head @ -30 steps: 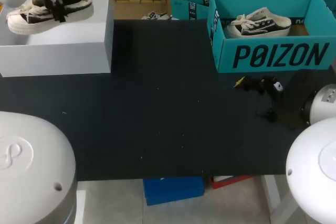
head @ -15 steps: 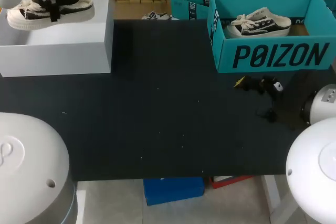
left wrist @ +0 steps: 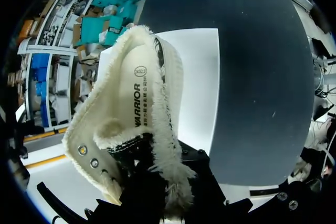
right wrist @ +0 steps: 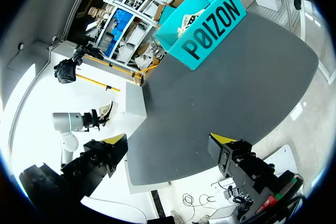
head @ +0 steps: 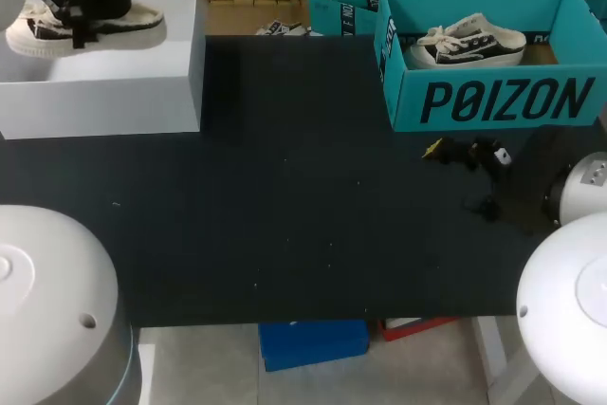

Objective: Take the shoe out of the shoebox, open the shoe tongue, remove and reinsert the insole, then place the shoe into the shoebox

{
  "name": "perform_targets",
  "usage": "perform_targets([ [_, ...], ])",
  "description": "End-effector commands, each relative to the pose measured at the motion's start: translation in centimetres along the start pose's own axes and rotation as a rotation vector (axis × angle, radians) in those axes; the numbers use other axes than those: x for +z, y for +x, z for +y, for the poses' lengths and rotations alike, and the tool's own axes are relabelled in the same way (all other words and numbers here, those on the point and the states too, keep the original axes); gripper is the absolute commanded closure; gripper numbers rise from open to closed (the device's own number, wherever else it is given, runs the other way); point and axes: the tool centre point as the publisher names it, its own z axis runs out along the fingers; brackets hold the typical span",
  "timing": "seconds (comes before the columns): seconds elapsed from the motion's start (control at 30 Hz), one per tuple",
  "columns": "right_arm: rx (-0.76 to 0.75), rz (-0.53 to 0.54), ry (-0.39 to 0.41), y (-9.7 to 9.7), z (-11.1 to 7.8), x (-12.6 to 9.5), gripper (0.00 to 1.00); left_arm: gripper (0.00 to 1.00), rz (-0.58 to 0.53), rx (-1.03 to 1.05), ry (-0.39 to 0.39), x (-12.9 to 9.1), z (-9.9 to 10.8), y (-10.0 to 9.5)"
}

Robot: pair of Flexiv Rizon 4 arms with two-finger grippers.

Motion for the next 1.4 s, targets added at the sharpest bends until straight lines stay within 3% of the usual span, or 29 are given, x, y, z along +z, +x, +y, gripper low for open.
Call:
perform_targets([
  [0.03,0.01,0.01,0.067,-0.5,0.2,-0.6,0.0,1.0,0.001,0.012,0.008,0.3,0.4,0.3],
  [0.9,0.01,0.01,0.067,-0.5,0.2,-0.6,0.0,1.0,-0.011,0.06,-0.003,0.4,1.0,0.7],
  [1.4,0.01,0.01,0.067,-0.5,0.2,-0.6,0.0,1.0,0.076,0.063,0.022,2.4,1.6,-0.4],
])
